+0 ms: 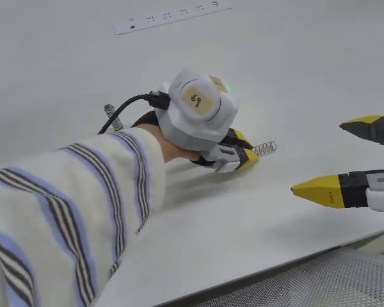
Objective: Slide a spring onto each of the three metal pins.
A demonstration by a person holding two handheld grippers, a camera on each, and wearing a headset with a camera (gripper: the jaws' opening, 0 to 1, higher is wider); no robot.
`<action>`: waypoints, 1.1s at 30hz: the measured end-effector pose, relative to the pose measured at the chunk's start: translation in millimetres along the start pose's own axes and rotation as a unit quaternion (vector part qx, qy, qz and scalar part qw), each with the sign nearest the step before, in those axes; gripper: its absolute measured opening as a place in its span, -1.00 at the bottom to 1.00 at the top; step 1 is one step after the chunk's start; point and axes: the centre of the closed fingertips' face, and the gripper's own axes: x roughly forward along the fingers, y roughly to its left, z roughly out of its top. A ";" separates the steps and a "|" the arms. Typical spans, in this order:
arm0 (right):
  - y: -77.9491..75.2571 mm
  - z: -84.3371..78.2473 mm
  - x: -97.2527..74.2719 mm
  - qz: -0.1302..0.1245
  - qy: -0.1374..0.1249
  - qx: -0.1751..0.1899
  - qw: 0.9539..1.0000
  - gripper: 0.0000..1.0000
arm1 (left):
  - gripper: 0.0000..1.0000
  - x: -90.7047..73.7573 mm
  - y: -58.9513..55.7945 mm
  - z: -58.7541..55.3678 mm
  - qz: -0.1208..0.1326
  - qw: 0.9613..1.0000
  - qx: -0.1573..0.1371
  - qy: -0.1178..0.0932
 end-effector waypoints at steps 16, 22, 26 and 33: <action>2.0 -2.0 -2.8 -0.003 -0.001 0.000 1.000 0.77 | -0.93 -0.3 -1.1 -0.6 0.005 1.000 -0.013 0.003; 0.4 -0.2 -4.3 -0.005 -0.002 -0.001 1.000 0.76 | -0.94 -0.9 0.7 -0.6 0.009 1.000 -0.030 0.001; -2.0 1.7 -5.6 -0.008 -0.004 -0.004 1.000 0.76 | -0.94 -3.4 3.2 -3.0 0.013 0.999 -0.043 0.002; -1.9 1.8 -5.6 -0.008 -0.003 -0.010 1.000 0.74 | -0.94 -16.7 9.7 -4.8 0.024 0.998 -0.058 -0.005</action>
